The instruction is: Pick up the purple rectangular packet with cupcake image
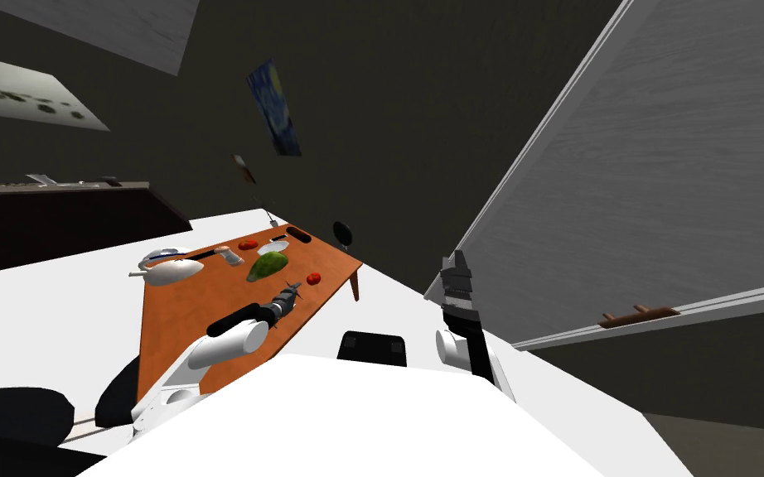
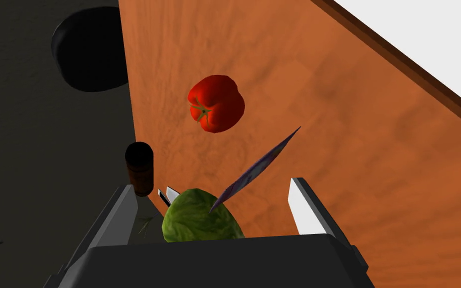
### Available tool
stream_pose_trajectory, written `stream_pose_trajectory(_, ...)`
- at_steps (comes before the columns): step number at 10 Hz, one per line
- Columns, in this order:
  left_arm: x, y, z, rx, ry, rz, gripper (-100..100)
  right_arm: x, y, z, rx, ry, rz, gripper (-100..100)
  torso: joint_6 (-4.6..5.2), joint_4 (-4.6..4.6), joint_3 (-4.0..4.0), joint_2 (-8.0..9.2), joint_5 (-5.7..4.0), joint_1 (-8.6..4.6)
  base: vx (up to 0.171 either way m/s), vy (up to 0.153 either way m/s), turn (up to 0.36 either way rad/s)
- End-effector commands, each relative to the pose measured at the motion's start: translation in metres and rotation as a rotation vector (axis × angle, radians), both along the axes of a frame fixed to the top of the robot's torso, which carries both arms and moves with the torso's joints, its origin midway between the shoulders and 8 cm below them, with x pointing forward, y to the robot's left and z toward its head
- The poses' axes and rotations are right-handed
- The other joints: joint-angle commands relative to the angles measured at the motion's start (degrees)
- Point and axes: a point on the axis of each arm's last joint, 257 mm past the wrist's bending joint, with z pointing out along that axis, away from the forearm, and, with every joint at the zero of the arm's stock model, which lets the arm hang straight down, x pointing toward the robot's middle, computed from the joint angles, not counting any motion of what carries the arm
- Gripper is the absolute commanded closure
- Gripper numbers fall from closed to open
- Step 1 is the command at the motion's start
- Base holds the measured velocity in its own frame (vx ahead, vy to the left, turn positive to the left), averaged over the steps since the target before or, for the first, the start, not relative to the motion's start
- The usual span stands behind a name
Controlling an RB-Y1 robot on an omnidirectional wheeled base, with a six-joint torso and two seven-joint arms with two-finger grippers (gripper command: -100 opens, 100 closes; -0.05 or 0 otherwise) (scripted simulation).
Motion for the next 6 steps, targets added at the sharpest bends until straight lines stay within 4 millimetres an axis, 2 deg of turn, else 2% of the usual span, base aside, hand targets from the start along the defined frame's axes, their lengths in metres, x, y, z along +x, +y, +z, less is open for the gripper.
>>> stream_pose_trajectory(1,-0.013,0.008,-0.012,0.001,0.063,-0.004,-100,0.0,0.0,0.0,0.0,0.0,0.0,0,0.0,0.0,0.0,0.0,0.0,0.0,0.051,0.013,-0.192)
stream_pose_trajectory(2,-0.018,0.007,-0.017,-0.008,0.09,-0.006,-100,0.0,0.0,0.0,0.0,0.0,0.0,0,0.03,0.0,-0.02,-0.04,0.0,0.0,0.046,0.016,-0.081)
stream_pose_trajectory(5,-0.044,0.022,-0.035,-0.006,0.201,-0.016,-100,0.0,0.0,0.0,0.0,0.0,0.0,0,0.0,0.0,-0.01,-0.01,0.01,0.03,0.044,0.023,-0.124)
stream_pose_trajectory(6,-0.048,0.021,-0.039,-0.013,0.221,-0.017,-100,0.0,0.0,0.0,0.0,0.0,0.0,0,0.01,-0.01,-0.02,-0.04,0.01,0.05,0.043,0.029,-0.088)
